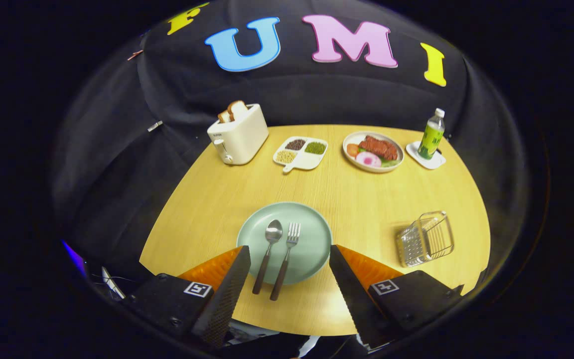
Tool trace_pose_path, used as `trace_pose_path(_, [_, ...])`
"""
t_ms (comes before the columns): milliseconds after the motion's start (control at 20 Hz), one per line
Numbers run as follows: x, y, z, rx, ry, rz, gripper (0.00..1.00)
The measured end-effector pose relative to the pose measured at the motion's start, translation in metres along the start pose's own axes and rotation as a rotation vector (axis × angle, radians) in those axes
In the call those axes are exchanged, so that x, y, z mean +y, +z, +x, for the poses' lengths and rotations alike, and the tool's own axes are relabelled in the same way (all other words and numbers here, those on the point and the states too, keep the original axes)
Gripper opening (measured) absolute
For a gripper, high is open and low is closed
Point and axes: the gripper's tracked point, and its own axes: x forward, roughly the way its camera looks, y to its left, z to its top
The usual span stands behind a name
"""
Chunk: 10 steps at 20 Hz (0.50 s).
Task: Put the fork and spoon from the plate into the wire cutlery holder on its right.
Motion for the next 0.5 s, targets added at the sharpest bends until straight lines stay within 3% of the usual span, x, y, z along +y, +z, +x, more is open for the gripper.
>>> trace_pose_path(500, [-0.017, -0.063, 0.088, 0.249, -0.122, -0.072, 1.00])
